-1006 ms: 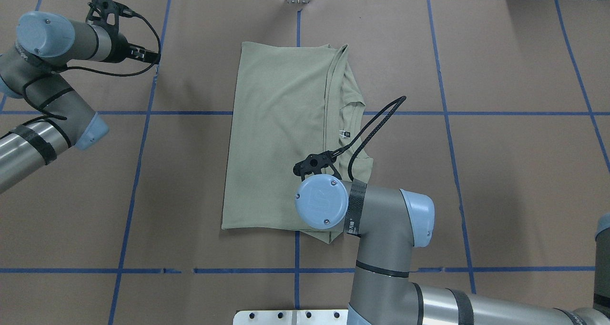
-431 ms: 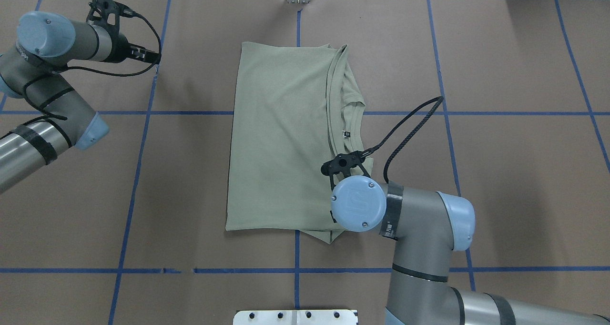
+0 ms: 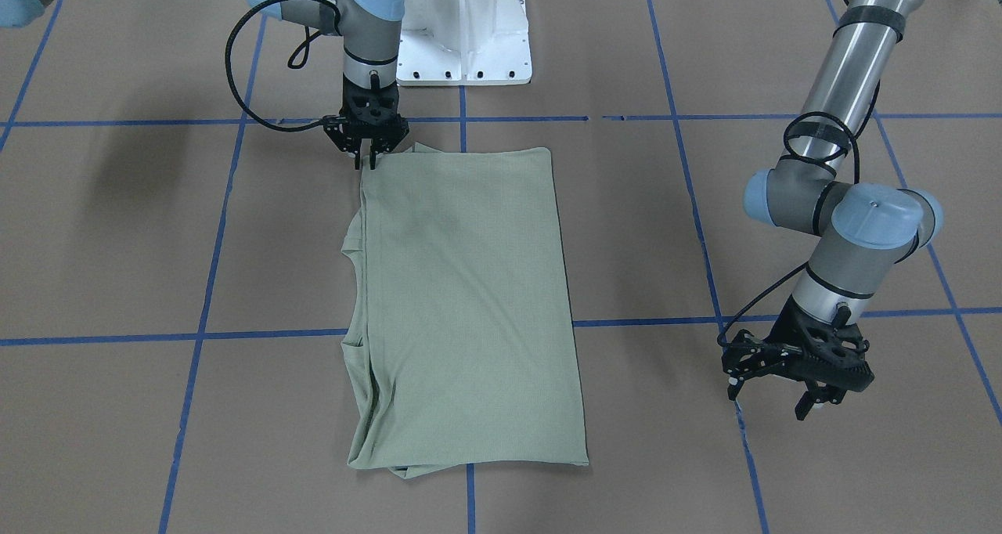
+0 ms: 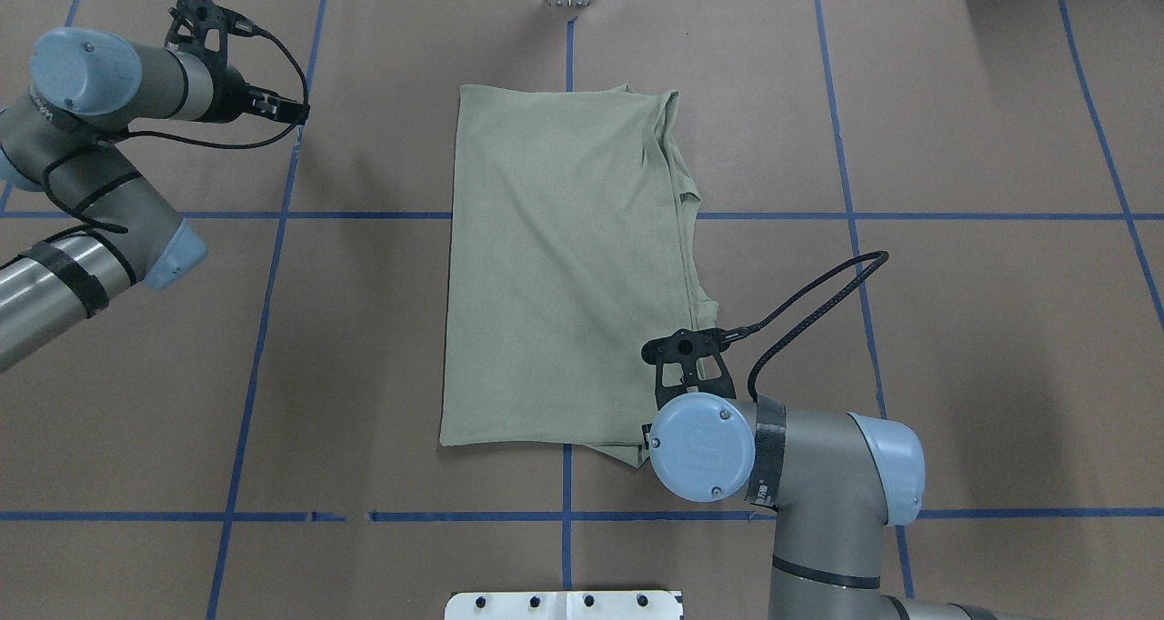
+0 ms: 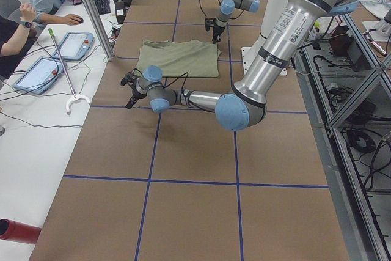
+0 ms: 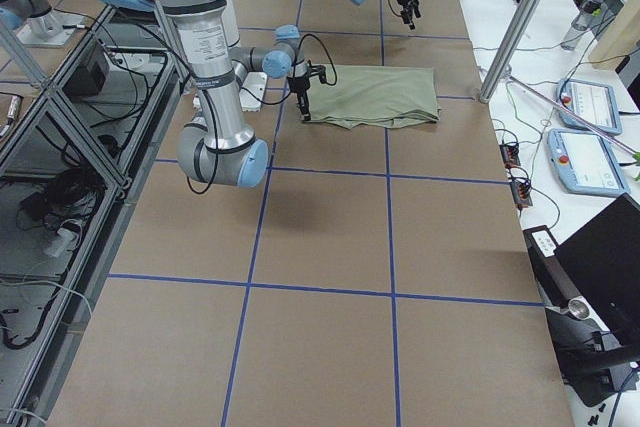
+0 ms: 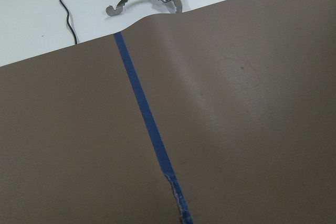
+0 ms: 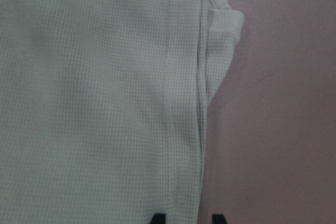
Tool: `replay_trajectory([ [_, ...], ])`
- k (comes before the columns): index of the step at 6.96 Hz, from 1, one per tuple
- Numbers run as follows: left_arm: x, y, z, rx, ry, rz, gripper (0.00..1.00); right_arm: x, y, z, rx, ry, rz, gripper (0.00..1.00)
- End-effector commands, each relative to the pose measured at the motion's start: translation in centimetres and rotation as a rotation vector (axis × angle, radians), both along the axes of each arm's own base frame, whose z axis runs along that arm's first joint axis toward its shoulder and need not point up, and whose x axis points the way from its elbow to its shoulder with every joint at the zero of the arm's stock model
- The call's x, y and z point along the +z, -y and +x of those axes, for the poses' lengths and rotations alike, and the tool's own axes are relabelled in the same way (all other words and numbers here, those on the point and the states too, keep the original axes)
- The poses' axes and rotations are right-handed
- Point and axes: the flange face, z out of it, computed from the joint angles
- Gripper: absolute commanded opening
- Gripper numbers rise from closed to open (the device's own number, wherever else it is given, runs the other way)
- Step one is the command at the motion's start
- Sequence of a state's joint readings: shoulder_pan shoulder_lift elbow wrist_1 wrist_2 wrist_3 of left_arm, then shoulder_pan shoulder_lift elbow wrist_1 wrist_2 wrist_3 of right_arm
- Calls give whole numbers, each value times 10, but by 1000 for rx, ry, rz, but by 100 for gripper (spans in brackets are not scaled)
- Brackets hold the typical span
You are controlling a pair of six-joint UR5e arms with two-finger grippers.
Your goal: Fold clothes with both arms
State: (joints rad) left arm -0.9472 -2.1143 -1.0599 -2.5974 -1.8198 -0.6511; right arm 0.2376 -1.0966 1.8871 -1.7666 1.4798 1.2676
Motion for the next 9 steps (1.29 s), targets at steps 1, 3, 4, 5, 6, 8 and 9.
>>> replay_trajectory([
  [1, -12, -2, 0, 0, -23, 8, 100, -46, 40, 16, 80, 82, 8, 100],
  [3, -42, -21, -1, 17, -159, -76, 100, -65, 53, 44, 113, 303, 46, 100],
  [4, -58, -41, -12, -12, -237, -108, 100, -54, 49, 56, 160, 422, 28, 100],
  [5, -68, -85, -7, 1, -291, -159, 100, -45, 44, 67, 228, 523, -24, 100],
  [6, -97, -135, 0, 12, -346, -238, 100, -29, 39, 85, 296, 578, -80, 100],
  [8, -159, -263, 5, 37, -488, -431, 100, -19, 35, 102, 437, 656, -164, 100],
  [9, -181, -314, 26, -7, -597, -551, 100, -17, 33, 102, 481, 678, -201, 100],
])
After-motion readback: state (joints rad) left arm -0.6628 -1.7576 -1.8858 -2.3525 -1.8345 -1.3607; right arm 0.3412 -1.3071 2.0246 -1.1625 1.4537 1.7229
